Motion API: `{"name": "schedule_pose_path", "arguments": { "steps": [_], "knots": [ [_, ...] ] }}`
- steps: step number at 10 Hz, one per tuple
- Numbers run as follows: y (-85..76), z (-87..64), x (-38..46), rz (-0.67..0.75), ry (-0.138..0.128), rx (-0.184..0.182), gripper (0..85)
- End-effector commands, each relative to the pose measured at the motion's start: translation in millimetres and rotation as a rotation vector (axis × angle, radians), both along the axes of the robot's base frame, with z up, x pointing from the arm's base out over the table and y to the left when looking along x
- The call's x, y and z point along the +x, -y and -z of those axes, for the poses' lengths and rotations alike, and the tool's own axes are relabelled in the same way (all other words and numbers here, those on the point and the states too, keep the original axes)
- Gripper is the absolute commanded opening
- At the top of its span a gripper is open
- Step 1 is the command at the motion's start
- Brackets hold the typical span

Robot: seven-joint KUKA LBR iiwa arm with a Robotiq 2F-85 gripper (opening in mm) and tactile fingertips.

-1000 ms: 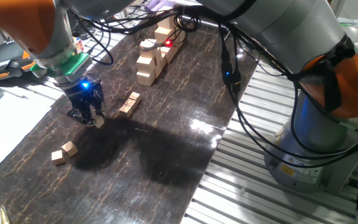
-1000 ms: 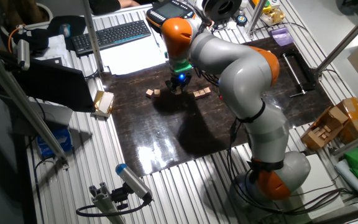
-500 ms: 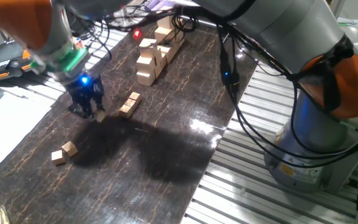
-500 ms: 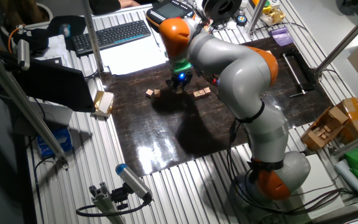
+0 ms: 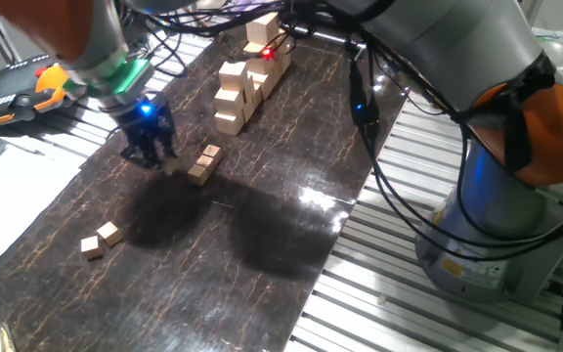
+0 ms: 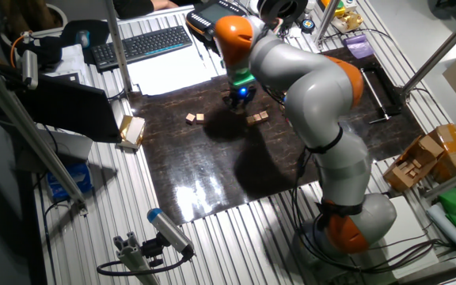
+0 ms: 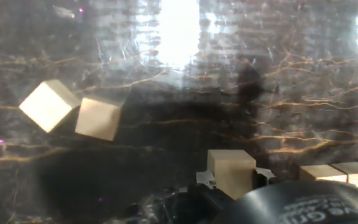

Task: Stack the blocks into a pyramid shape

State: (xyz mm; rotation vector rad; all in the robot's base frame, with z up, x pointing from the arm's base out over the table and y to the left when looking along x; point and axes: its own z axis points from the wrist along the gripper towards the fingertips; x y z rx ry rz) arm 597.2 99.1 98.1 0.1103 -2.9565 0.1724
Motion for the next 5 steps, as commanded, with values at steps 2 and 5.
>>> {"name": "schedule_pose_path", "arguments": {
  "steps": [2, 5],
  "knots": [
    [42.2, -2.2, -4.7, -0.009, -0.007, 0.007, 35.7],
    [57.5, 7.0, -13.8, -0.051, 0.001, 0.013, 35.7]
  ]
}}
